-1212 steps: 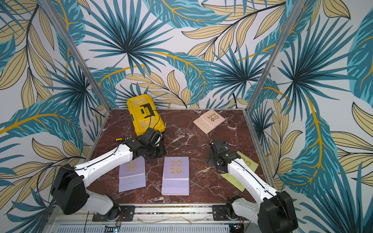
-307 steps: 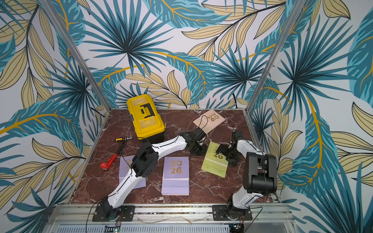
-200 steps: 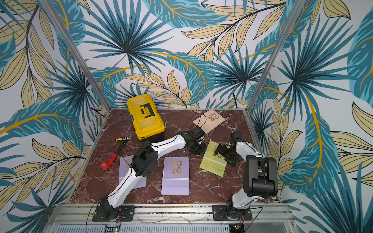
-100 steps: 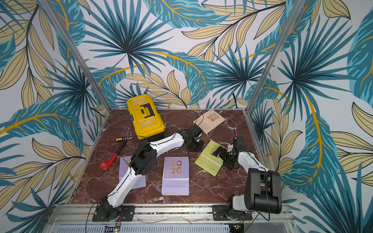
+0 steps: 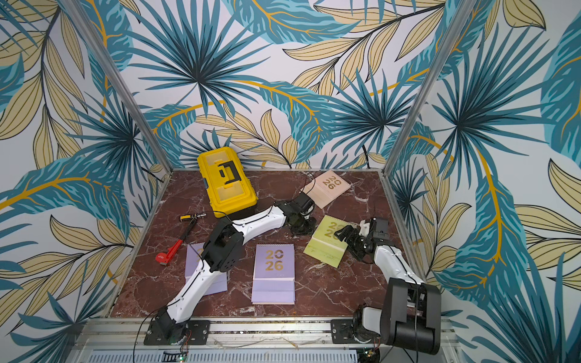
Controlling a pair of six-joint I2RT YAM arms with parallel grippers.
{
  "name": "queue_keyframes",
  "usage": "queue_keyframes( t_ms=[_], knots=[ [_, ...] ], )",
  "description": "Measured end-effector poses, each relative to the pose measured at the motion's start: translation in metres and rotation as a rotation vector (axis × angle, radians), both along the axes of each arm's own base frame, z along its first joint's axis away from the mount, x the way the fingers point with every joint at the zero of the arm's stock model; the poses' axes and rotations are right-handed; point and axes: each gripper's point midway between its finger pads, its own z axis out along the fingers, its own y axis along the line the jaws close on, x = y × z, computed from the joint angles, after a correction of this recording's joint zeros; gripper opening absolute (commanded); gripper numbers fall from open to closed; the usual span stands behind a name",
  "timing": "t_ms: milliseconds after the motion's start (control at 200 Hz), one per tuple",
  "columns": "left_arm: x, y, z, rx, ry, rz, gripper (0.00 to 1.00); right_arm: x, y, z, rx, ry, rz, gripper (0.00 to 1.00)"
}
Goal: Stack the calendars
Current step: Pick up the calendar at the center of the board.
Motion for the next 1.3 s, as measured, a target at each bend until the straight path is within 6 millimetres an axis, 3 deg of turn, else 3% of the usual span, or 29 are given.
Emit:
queue_keyframes(
  t_ms=[200, 501, 766, 891, 1117, 1207, 1297],
  knots=[
    [0.003, 0.003, 0.000, 0.003, -0.005, 0.008, 0.00, -0.001, 0.000, 0.004, 0.013, -0.025, -0.015, 0.65],
    [0.002, 0.002, 0.001, -0.005, -0.006, -0.001, 0.00, 0.012, 0.009, 0.046, 0.058, -0.211, 0.006, 0.53],
    [-0.003, -0.001, 0.001, -0.016, 0.004, -0.015, 0.00, 0.016, 0.014, 0.038, 0.107, -0.218, 0.007, 0.48],
    [-0.011, -0.007, 0.000, -0.026, 0.018, -0.036, 0.00, 0.015, 0.021, 0.030, 0.167, -0.204, 0.007, 0.56],
    [-0.017, -0.011, 0.000, -0.036, 0.030, -0.051, 0.00, 0.017, 0.021, 0.031, 0.174, -0.210, 0.005, 0.53],
    [-0.018, -0.011, 0.000, -0.037, 0.031, -0.052, 0.00, 0.015, 0.019, 0.028, 0.145, -0.182, 0.010, 0.73],
    [-0.018, -0.011, 0.000, -0.039, 0.033, -0.054, 0.00, 0.012, 0.016, 0.026, 0.107, -0.147, 0.017, 0.77]
  ],
)
